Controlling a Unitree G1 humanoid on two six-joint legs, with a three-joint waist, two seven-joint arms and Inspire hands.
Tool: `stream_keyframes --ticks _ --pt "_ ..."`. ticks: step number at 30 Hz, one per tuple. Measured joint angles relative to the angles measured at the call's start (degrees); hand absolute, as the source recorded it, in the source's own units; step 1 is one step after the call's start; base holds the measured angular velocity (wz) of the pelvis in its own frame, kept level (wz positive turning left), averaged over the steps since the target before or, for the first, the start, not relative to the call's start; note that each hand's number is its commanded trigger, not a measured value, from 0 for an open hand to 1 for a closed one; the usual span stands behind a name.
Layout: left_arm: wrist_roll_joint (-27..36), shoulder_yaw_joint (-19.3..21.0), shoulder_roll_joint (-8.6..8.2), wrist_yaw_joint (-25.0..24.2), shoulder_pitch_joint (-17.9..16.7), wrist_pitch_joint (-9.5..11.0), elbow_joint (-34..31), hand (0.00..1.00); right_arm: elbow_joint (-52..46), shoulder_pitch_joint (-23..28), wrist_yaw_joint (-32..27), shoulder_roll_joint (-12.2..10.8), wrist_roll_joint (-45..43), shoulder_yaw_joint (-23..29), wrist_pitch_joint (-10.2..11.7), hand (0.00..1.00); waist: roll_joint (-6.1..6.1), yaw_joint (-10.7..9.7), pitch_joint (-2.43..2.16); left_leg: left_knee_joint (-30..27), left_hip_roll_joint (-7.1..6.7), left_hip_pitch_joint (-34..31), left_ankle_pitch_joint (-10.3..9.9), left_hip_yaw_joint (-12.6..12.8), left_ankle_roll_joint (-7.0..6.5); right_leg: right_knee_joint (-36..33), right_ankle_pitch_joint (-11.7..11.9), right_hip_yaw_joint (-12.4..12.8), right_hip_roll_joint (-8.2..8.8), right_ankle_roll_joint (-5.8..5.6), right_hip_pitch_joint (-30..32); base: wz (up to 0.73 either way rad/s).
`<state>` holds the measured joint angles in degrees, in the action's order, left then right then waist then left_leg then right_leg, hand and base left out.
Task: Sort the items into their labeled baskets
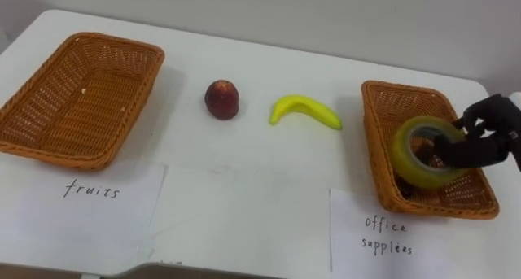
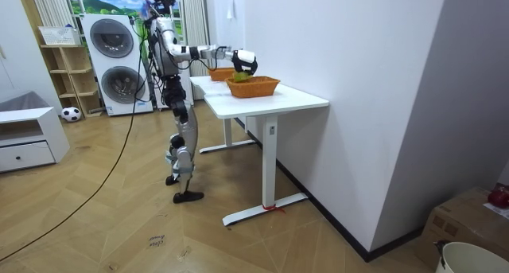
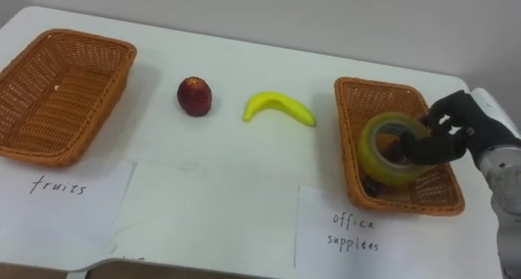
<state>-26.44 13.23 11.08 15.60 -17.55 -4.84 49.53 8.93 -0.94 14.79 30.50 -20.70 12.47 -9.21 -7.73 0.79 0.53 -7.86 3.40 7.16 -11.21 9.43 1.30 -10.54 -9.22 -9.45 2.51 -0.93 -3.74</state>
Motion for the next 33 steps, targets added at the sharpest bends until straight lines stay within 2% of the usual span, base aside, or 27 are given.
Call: stream_keyframes --ticks 6,7,8,9,10,11,17,22,23,26,33 --pt "0.0 -0.4 0.09 0.5 0.2 0.0 0.0 0.00 2.5 1.2 -0.3 -1.3 -0.1 0.0 0.4 1.00 0.41 0.0 -0.01 0.0 -0.02 -0.6 -0.3 -0.1 0.06 0.7 0.0 0.1 -0.12 -0.08 0.0 0.00" --pt "0.0 -0.4 0.14 0.5 0.2 0.0 0.0 0.00 2.5 1.2 -0.3 -1.3 -0.1 0.0 0.5 0.96 0.43 0.0 -0.04 0.0 -0.02 -0.5 -0.3 -0.1 0.06 0.7 0.0 0.2 -0.14 -0.08 0.0 0.00" --pt "0.0 -0.4 0.26 0.5 0.3 0.1 0.0 0.00 2.5 1.2 -0.4 -1.3 -0.1 0.0 0.6 0.58 0.43 0.0 -0.06 0.0 -0.01 -0.5 -0.3 -0.1 0.05 0.7 0.0 0.2 -0.16 -0.08 0.0 0.00" --pt "0.0 -0.4 0.32 0.5 0.3 0.1 0.0 0.00 2.5 1.2 -0.4 -1.3 -0.1 0.0 0.8 0.46 0.40 0.0 -0.08 0.0 -0.01 -0.5 -0.3 -0.1 0.05 0.8 0.0 0.2 -0.16 -0.08 0.0 0.00" --pt "0.0 -0.4 0.34 0.5 0.4 0.1 0.0 0.00 2.5 1.2 -0.4 -1.3 -0.1 0.0 0.9 0.08 0.40 0.0 -0.10 0.0 -0.01 -0.5 -0.3 -0.1 0.05 0.8 0.0 0.2 -0.16 -0.08 0.0 0.00" --pt "0.0 -0.4 0.34 0.5 0.5 0.2 0.0 0.00 2.5 1.2 -0.4 -1.3 -0.4 0.0 1.2 0.00 0.39 0.1 -0.18 0.0 -0.01 -0.4 -0.3 -0.1 0.04 0.8 0.0 0.2 -0.17 -0.08 0.0 0.00" --pt "-0.2 0.0 0.36 0.2 0.3 0.1 0.0 0.00 2.8 2.0 -1.0 -1.6 -1.9 0.0 1.2 0.00 0.12 0.7 -0.49 0.0 -0.01 0.3 -0.3 0.0 0.04 0.8 0.0 0.6 -0.20 -0.08 -0.4 -0.05" --pt "-0.1 -0.2 0.35 0.1 0.4 0.1 0.0 0.00 2.8 2.1 -1.1 -1.7 -2.0 0.0 1.7 0.00 0.16 0.9 -0.46 0.0 0.00 0.2 -0.3 0.0 0.04 0.7 0.0 0.5 -0.19 -0.08 -0.4 0.00" --pt "0.0 -0.2 0.33 0.2 0.5 0.1 0.0 0.00 2.8 2.1 -1.1 -1.8 -1.9 0.0 1.7 0.00 0.38 0.9 -0.30 0.1 0.02 0.2 -0.4 0.0 0.02 0.6 0.0 0.5 -0.20 -0.08 -0.4 0.00" --pt "0.0 -0.2 0.33 0.6 0.7 0.1 0.0 0.00 2.8 2.1 -1.1 -1.8 -1.9 0.0 1.7 0.00 0.53 0.9 -0.22 0.2 0.00 0.1 -0.6 -0.1 0.02 0.6 0.0 0.6 -0.21 -0.09 -0.4 0.00" --pt "-0.1 -0.1 0.33 1.8 0.8 0.2 0.1 0.00 1.5 2.0 -1.5 -1.8 -1.9 0.0 1.9 0.00 0.60 0.9 -0.34 0.2 -0.05 -0.1 -0.6 -0.1 -0.03 0.6 0.1 0.7 -0.19 -0.14 -0.1 0.00"
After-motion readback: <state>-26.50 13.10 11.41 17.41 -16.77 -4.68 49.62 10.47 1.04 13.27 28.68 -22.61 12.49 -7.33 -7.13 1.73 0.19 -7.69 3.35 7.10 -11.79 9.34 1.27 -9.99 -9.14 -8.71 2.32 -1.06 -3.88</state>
